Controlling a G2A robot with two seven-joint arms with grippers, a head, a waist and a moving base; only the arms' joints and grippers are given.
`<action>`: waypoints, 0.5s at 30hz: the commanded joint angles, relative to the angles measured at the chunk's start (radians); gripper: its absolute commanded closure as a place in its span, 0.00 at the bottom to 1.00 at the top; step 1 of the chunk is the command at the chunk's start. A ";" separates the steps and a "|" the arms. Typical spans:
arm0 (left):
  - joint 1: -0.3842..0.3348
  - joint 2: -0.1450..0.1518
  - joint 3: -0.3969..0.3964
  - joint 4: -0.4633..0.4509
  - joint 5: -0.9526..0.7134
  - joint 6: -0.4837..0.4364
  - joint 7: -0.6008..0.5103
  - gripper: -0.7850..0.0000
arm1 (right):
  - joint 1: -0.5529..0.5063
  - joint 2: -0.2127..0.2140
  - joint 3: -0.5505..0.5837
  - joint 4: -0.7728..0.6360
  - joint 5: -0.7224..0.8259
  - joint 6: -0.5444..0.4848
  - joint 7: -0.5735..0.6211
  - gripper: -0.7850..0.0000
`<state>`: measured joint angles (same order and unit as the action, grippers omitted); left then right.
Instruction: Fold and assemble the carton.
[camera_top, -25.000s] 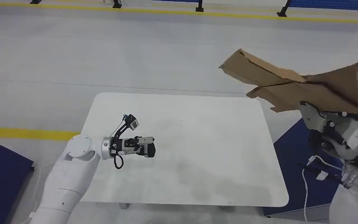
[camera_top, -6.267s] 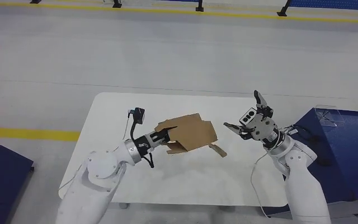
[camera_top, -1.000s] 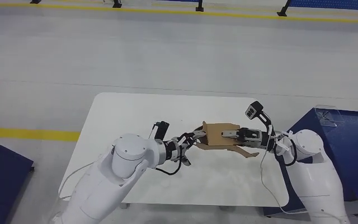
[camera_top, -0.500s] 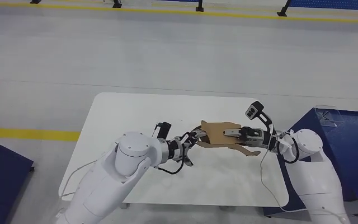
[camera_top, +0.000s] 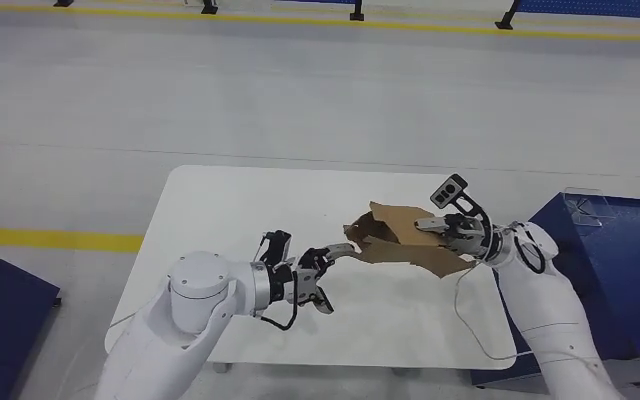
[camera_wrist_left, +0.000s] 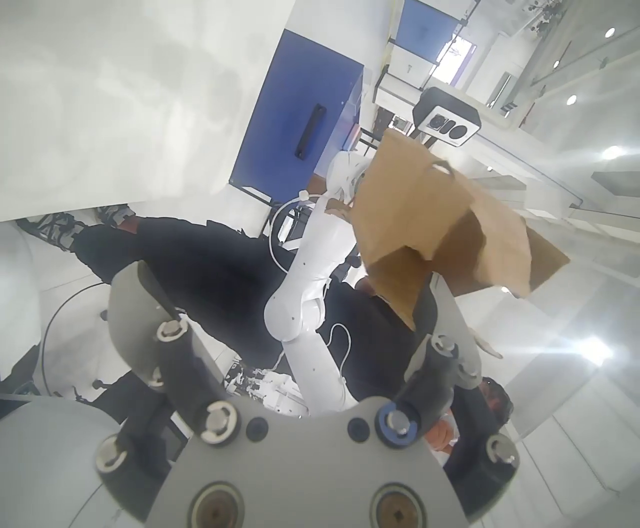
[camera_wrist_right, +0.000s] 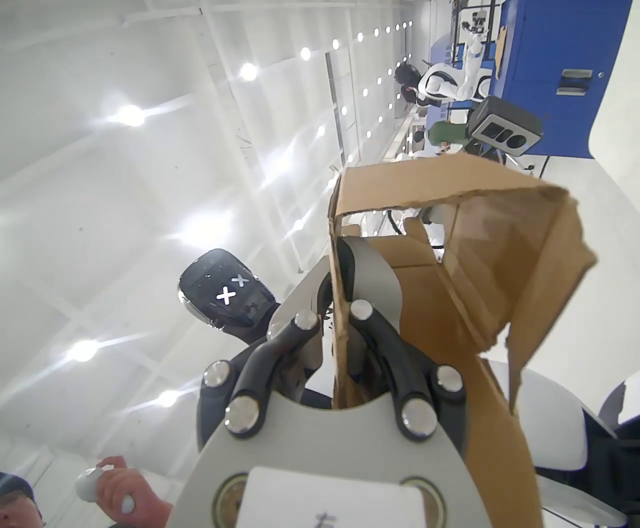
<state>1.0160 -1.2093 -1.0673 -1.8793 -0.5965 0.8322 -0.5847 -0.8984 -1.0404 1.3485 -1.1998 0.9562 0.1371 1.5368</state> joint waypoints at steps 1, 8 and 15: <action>0.004 0.003 0.003 -0.008 0.016 -0.013 -0.007 0.00 | -0.002 0.000 -0.008 -0.007 0.019 0.012 -0.001 1.00; 0.015 0.011 0.010 -0.012 0.042 -0.051 -0.025 0.00 | -0.017 0.008 -0.030 -0.042 0.019 0.017 -0.001 1.00; 0.052 0.021 -0.018 -0.046 0.043 -0.116 -0.039 0.00 | -0.022 0.015 -0.035 -0.038 0.019 0.003 -0.001 1.00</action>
<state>1.0606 -1.1907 -1.0812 -1.9196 -0.5562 0.7225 -0.6201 -0.9209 -1.0262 1.3143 -1.2392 0.9757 0.1413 1.5359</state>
